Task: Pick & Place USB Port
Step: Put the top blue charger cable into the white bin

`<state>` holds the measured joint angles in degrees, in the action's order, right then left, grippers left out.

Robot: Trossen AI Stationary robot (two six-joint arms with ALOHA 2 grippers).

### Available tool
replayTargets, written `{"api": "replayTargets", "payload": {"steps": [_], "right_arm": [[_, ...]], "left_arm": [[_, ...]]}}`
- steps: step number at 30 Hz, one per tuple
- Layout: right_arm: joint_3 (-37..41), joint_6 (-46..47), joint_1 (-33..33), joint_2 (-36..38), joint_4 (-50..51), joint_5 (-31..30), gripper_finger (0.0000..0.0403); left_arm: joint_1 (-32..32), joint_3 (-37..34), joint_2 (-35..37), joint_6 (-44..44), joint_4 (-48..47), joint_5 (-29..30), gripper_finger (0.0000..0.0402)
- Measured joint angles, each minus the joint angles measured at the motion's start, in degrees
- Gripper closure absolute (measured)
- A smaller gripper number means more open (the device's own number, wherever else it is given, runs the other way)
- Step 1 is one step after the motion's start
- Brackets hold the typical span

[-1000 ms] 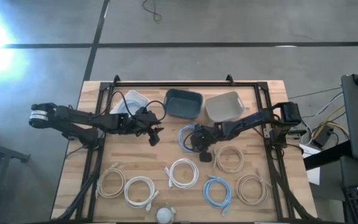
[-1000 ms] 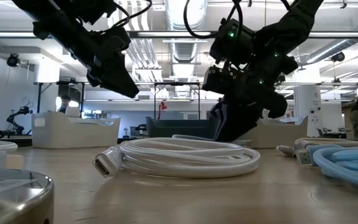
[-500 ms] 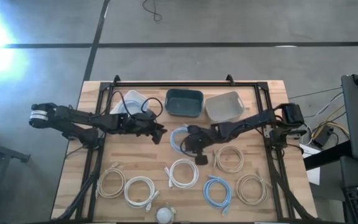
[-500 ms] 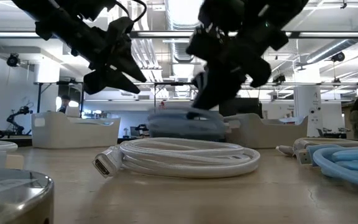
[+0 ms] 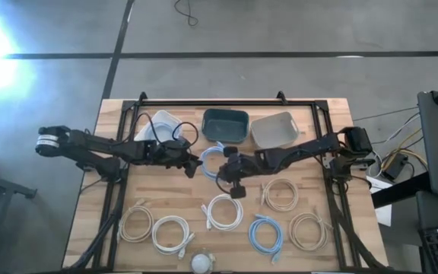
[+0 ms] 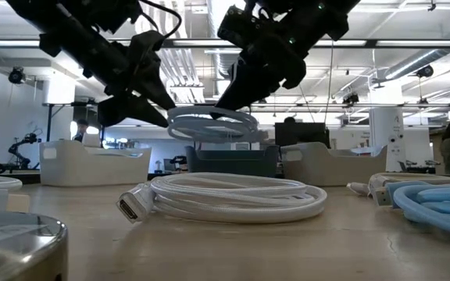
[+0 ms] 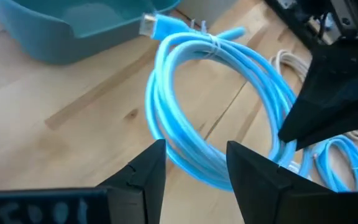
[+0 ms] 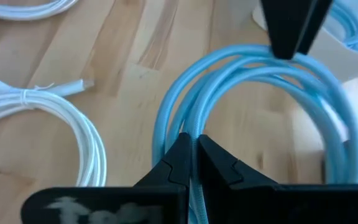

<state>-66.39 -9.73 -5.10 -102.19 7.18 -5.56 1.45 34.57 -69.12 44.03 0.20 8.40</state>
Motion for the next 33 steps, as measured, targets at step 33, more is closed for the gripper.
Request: {"api": "replayTargets", "payload": {"steps": [33], "right_arm": [[0.1,-1.8,-0.4,0.0,-3.0,0.0,0.0357]], "left_arm": [[0.0,-4.1,0.0,-5.4,6.4,1.1,0.0397]]}}
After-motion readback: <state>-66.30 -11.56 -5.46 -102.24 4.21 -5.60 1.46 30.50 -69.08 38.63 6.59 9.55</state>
